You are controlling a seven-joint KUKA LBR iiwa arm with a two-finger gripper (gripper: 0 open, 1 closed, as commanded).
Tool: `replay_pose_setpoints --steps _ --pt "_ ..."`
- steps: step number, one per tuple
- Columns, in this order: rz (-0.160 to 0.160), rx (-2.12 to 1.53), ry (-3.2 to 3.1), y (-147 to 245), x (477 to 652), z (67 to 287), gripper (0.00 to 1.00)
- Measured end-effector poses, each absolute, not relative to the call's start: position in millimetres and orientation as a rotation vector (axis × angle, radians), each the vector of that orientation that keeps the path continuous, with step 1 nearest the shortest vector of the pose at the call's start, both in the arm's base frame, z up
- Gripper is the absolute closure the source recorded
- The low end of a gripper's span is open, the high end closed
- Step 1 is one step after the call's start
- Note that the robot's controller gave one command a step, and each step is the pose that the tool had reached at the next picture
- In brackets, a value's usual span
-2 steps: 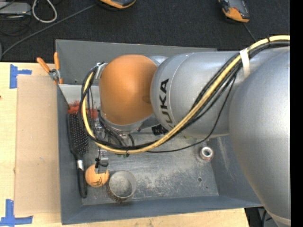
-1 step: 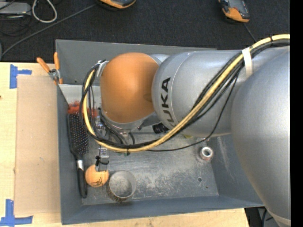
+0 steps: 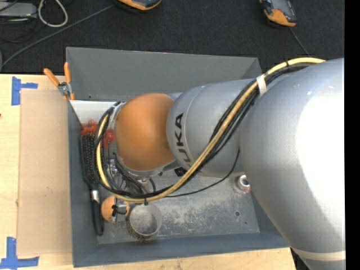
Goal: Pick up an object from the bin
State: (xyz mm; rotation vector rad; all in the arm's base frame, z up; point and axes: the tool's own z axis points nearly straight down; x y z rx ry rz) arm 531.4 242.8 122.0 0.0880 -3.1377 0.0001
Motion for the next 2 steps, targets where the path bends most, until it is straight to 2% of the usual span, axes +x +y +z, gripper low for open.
replay_pose_setpoints --steps 1,2 --pt "-0.001 0.162 -3.140 235.1 548.9 67.8 0.00" --pt "-0.001 0.220 -3.132 231.6 544.2 70.3 0.00"
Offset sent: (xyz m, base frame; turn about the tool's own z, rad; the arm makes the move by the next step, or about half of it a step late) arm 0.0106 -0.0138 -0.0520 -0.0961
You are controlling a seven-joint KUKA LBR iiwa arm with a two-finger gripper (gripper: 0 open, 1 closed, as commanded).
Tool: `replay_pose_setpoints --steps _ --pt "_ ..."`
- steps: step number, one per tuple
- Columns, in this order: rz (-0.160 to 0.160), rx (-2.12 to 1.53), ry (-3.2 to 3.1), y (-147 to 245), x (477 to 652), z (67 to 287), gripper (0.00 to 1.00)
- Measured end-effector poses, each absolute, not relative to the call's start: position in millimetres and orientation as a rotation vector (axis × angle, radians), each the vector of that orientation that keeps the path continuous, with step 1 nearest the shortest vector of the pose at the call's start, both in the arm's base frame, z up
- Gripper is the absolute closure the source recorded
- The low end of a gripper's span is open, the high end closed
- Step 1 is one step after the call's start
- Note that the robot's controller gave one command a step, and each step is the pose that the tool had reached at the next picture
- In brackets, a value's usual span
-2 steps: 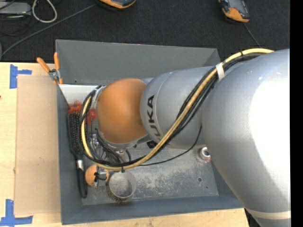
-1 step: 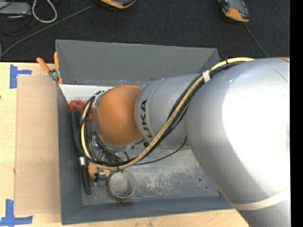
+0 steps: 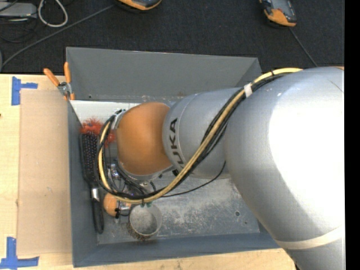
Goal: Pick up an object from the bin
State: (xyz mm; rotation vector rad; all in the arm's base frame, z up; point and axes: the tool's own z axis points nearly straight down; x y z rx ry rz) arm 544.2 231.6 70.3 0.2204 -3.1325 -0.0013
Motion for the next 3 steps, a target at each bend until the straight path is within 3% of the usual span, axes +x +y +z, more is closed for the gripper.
replay_pose_setpoints --steps 1,2,3 --pt "-0.001 0.230 -3.132 231.0 556.9 162.9 0.00" --pt "0.002 0.189 -3.126 230.9 545.7 245.4 0.00" --pt "-0.003 0.213 -3.134 226.4 549.1 212.7 0.00"
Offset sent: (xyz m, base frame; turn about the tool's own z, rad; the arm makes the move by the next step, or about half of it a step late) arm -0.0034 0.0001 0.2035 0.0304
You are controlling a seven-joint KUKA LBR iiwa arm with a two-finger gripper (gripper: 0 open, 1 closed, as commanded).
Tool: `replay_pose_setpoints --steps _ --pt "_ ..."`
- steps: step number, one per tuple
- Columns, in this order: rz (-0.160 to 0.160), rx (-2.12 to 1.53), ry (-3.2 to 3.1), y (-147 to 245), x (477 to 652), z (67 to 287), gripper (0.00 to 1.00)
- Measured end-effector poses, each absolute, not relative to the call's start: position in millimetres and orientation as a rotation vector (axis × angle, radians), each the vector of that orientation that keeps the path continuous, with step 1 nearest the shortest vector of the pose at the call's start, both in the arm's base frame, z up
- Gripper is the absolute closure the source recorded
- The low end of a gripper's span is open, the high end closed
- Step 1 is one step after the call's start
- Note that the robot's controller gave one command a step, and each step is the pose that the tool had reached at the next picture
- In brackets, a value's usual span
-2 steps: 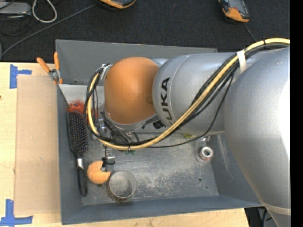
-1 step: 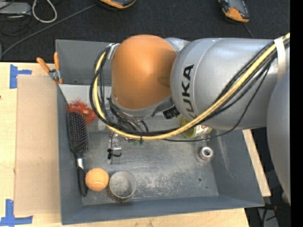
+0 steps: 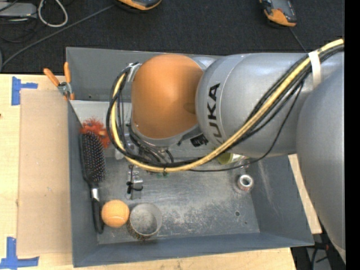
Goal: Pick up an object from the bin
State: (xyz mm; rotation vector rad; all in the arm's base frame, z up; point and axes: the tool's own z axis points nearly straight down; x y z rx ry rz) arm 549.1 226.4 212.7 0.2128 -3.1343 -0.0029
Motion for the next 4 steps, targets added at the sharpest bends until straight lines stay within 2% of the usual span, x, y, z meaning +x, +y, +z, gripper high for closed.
replay_pose_setpoints --steps 1,2,3,4 --pt "-0.003 0.152 -3.135 234.5 514.9 184.7 0.00" --pt "-0.002 0.063 -3.136 236.8 534.0 102.8 0.00" --pt "-0.013 0.022 -3.147 235.5 531.0 86.9 0.00" --pt "-0.014 0.019 -3.138 235.3 538.9 80.0 0.00"
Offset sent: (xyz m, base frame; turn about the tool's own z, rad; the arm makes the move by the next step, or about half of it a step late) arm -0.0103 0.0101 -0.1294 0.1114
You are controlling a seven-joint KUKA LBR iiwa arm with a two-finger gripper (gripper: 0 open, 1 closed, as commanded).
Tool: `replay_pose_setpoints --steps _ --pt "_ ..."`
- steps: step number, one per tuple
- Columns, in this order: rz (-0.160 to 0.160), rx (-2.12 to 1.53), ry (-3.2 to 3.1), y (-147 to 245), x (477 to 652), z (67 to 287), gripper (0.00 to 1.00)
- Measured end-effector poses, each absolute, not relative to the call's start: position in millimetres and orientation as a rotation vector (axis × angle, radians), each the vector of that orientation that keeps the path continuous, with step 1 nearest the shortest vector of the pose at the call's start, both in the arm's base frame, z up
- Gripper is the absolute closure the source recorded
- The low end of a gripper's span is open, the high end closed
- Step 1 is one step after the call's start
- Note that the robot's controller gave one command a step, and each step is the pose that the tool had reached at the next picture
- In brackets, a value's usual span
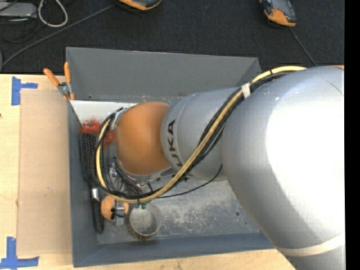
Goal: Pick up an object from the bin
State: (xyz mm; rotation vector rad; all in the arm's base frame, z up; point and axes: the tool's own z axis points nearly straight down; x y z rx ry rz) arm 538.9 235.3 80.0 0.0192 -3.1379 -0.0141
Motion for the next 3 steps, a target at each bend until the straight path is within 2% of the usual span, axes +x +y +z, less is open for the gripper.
replay_pose_setpoints --steps 1,3 --pt "-0.033 -0.135 -3.149 226.6 538.9 79.9 1.00" --pt "-0.039 -0.097 -3.157 227.5 543.1 79.8 1.00"
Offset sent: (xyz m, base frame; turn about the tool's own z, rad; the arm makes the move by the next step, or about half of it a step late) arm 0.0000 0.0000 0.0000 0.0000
